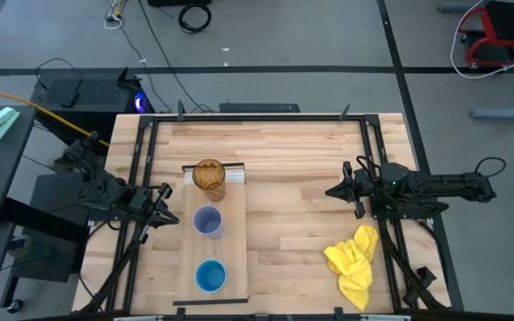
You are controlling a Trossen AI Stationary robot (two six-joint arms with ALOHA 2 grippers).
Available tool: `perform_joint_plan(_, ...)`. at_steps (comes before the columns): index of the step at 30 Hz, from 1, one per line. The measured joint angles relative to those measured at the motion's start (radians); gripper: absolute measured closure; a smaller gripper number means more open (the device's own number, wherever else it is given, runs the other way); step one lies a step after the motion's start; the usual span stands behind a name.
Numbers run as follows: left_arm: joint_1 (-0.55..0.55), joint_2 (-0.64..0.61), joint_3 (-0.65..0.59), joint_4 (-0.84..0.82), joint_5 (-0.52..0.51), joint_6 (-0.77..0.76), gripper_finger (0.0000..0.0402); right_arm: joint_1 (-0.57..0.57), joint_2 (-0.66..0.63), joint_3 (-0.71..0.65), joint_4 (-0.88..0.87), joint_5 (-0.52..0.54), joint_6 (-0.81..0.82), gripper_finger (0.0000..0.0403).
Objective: Stack small to large cups/mugs on shelf
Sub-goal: Return to Home Position
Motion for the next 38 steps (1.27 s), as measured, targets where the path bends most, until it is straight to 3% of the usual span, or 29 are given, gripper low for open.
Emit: perform_joint_plan(38, 0.0, 0.0, 0.0, 0.0, 0.0, 0.0, 0.0372, 0.0, 0.0, 0.0, 0.0, 0.0, 0.0, 0.0393)
